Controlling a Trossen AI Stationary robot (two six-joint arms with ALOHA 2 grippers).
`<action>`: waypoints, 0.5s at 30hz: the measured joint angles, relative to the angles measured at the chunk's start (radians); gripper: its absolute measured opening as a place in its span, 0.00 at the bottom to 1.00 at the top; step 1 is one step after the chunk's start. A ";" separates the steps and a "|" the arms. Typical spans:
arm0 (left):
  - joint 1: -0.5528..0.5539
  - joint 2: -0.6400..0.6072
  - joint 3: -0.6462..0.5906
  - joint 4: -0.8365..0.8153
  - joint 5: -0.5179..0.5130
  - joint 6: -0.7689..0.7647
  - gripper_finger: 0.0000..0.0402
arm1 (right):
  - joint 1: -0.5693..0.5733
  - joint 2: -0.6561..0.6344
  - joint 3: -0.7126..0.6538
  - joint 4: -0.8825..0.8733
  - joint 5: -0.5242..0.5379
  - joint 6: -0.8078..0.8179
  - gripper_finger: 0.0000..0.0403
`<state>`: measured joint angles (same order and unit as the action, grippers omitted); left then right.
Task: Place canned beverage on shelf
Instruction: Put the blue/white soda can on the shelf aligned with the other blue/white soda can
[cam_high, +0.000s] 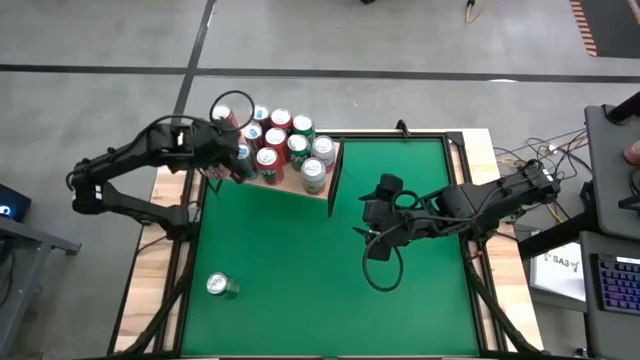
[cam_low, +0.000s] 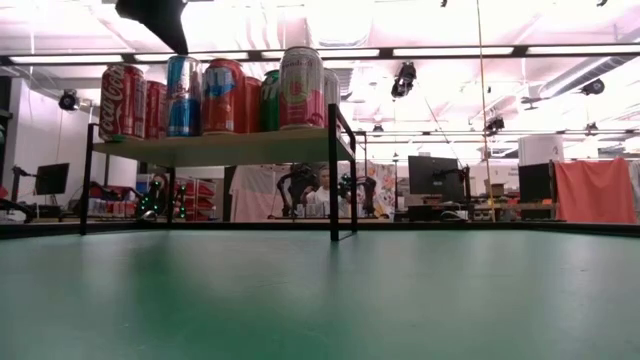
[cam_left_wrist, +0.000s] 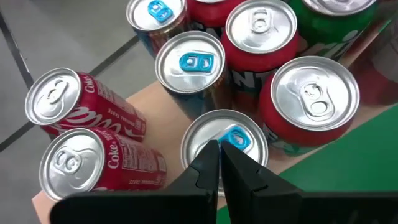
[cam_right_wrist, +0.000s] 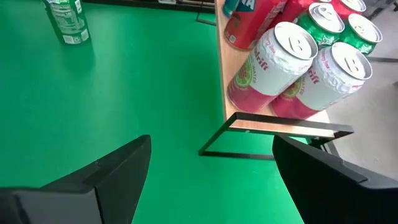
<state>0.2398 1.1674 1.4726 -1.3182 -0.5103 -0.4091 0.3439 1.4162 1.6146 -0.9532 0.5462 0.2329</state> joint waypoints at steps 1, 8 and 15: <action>0.000 0.006 -0.001 0.000 0.000 0.002 0.00 | 0.000 0.000 0.000 0.000 0.000 0.000 0.81; -0.001 0.054 0.001 0.003 -0.007 0.026 0.00 | 0.000 0.000 0.000 0.000 0.001 -0.004 0.81; -0.019 0.061 0.005 0.007 -0.011 0.060 0.00 | 0.000 0.000 0.000 0.000 0.001 -0.004 0.81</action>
<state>0.2208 1.2289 1.4780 -1.3115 -0.5211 -0.3492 0.3439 1.4162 1.6142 -0.9532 0.5472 0.2287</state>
